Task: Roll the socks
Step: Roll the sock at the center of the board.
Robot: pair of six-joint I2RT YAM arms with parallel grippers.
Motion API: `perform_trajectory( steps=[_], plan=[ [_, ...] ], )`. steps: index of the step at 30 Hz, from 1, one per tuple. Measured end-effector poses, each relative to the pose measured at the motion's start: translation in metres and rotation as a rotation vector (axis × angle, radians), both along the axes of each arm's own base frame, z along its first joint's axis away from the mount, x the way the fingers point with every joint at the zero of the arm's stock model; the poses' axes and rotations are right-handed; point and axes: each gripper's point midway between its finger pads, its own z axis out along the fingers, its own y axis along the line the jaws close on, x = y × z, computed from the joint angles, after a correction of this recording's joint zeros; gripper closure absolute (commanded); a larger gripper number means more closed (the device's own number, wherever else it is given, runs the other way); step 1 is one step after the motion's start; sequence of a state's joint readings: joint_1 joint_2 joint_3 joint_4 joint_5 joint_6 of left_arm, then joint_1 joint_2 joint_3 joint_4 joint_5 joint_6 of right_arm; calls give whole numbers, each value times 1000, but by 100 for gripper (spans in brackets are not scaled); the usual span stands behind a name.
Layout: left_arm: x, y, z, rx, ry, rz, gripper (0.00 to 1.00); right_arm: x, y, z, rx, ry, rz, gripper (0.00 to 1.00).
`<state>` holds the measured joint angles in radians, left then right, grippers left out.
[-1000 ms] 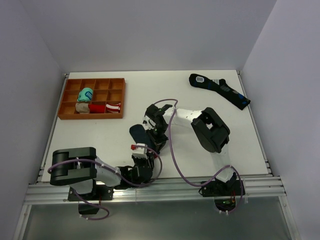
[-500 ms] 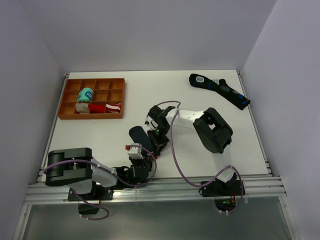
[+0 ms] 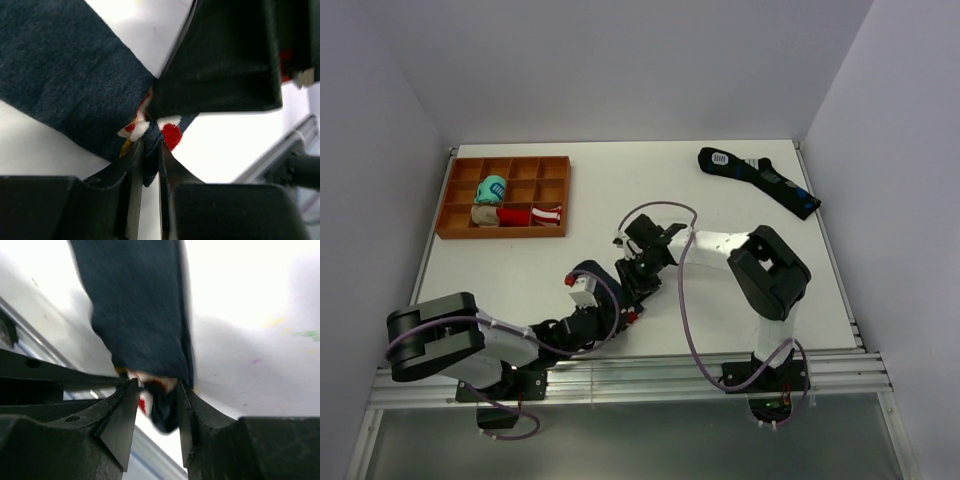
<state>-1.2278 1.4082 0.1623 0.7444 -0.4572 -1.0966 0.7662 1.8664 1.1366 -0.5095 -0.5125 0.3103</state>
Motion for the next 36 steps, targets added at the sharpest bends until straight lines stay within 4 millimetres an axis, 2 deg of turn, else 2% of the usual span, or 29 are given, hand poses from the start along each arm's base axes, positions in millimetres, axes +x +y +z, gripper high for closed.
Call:
perform_trajectory(
  steps=[4, 13, 17, 21, 27, 30, 36],
  plan=[
    [-3, -3, 0, -53, 73, -54, 87, 17, 4, 9, 53, -120, -29, 54],
    [-10, 3, -1, -146, 205, -107, 87, 44, 6, 50, 241, -334, -91, 53],
    [-9, 2, -1, -154, 249, -118, 87, 34, -2, 59, 315, -388, -92, 53],
    [-8, 3, 0, -156, 284, -130, 87, 26, 0, 63, 399, -418, -76, 54],
    [-6, 9, -1, -142, 337, -155, 87, -1, -8, 39, 484, -381, -78, 53],
    [-4, 11, -1, -127, 359, -172, 87, -9, -11, 35, 515, -391, -87, 53],
    [-2, 10, -2, -97, 399, -218, 87, -6, -7, 59, 624, -495, -111, 52]
  ],
)
